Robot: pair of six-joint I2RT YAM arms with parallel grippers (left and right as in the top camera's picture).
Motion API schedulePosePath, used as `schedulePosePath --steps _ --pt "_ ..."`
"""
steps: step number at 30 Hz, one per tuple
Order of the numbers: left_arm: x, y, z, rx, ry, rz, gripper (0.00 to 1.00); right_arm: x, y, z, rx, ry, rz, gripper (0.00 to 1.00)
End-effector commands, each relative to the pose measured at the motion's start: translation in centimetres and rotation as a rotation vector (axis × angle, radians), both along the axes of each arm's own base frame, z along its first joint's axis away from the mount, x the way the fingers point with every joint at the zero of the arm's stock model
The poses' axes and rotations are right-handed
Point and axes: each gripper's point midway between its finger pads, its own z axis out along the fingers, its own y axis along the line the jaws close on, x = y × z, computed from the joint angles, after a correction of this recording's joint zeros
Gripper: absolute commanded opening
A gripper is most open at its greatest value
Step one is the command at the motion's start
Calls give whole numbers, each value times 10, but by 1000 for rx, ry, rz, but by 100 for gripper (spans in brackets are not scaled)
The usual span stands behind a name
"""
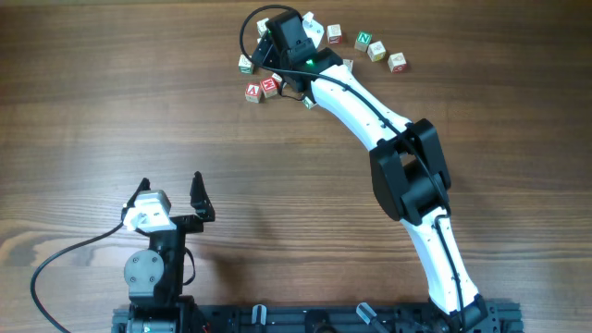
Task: Form a circle
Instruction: 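Reach the right gripper to the blocks and grasp a white block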
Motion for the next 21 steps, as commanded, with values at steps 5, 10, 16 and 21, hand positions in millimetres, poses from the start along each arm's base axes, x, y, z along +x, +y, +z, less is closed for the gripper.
schedulePosePath --steps 5,10,16,21 --pt "0 0 -1 22 -4 -4 100 -1 -3 -44 2 70 -75 89" --pt "0 0 -1 22 -4 -4 100 -2 -2 -47 -4 74 -70 83" --pt "0 0 -1 22 -4 -4 100 -3 -3 -53 -19 78 -63 72" --pt "0 0 -1 22 -4 -4 100 -7 -3 -73 -47 99 -46 68"
